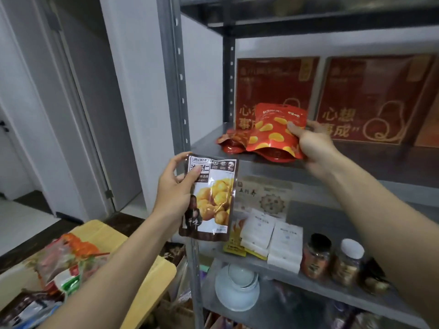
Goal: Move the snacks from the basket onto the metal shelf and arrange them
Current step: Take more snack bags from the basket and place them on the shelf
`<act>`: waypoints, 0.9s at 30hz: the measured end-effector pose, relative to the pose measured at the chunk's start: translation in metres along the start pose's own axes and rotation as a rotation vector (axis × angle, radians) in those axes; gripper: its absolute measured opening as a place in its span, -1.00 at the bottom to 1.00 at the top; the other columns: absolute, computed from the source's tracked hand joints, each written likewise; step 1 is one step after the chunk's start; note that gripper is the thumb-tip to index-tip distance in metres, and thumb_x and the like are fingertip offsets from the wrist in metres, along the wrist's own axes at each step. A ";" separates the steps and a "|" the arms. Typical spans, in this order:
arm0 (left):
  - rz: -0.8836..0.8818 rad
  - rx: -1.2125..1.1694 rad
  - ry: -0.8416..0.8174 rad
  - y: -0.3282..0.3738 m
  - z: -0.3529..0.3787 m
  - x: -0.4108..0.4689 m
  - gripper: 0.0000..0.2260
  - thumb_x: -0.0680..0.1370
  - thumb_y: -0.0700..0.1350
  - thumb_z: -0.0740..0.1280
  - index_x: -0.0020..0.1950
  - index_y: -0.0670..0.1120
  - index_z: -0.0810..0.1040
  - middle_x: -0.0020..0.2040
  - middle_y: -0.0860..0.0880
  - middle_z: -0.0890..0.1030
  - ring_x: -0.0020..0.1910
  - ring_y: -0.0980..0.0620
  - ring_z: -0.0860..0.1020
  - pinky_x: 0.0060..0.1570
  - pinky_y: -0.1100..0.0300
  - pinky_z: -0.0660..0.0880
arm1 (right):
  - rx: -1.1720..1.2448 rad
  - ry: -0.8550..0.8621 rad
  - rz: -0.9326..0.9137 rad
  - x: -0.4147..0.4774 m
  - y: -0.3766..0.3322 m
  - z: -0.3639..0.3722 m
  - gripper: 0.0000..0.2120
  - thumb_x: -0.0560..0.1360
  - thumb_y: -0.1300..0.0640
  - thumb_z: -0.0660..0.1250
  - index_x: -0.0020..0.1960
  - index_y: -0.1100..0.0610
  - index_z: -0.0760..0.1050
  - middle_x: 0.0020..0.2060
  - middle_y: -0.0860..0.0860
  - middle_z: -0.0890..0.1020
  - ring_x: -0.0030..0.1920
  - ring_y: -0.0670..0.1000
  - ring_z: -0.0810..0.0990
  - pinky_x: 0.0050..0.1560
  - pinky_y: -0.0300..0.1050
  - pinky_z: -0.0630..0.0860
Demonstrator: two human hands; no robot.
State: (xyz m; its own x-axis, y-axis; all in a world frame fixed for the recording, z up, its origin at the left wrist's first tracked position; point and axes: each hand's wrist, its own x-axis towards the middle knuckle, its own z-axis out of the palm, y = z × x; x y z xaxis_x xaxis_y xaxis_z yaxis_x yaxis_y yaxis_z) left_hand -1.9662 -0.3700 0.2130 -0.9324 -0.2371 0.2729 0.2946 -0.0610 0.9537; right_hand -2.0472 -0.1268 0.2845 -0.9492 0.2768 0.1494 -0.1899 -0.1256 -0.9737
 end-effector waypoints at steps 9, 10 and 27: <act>0.053 -0.040 -0.118 0.007 0.022 0.091 -0.77 0.59 -0.14 0.33 0.21 0.09 0.47 -0.16 -0.07 0.72 -0.23 -0.04 0.70 -0.28 0.07 0.63 | -0.173 0.006 0.140 0.085 0.004 0.062 -0.76 0.47 0.16 0.48 -0.05 0.16 0.41 -0.11 0.14 0.61 -0.17 0.13 0.65 -0.36 0.08 0.64; 0.055 -0.040 -0.130 0.007 0.025 0.097 -0.76 0.59 -0.14 0.33 0.22 0.09 0.47 -0.15 -0.08 0.72 -0.23 -0.04 0.70 -0.30 0.09 0.62 | -0.196 0.015 0.145 0.090 0.005 0.065 -0.75 0.47 0.16 0.49 -0.05 0.15 0.40 -0.09 0.15 0.61 -0.14 0.14 0.65 -0.42 0.05 0.64; 0.035 -0.116 -0.153 0.017 0.063 0.098 -0.76 0.61 -0.11 0.31 0.25 0.10 0.45 -0.17 -0.14 0.70 -0.34 -0.21 0.54 -0.42 0.09 0.47 | -0.330 0.059 -0.007 0.081 -0.007 0.018 -0.66 0.47 -0.10 0.43 -0.03 0.20 0.55 -0.12 0.08 0.67 -0.22 0.02 0.62 -0.13 -0.04 0.52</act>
State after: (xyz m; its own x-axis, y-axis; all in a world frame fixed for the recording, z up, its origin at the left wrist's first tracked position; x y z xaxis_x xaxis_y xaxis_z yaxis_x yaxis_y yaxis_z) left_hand -2.0660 -0.3329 0.2644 -0.9394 -0.0916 0.3304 0.3417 -0.1685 0.9246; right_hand -2.1275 -0.1204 0.3062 -0.9300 0.3329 0.1556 -0.0959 0.1889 -0.9773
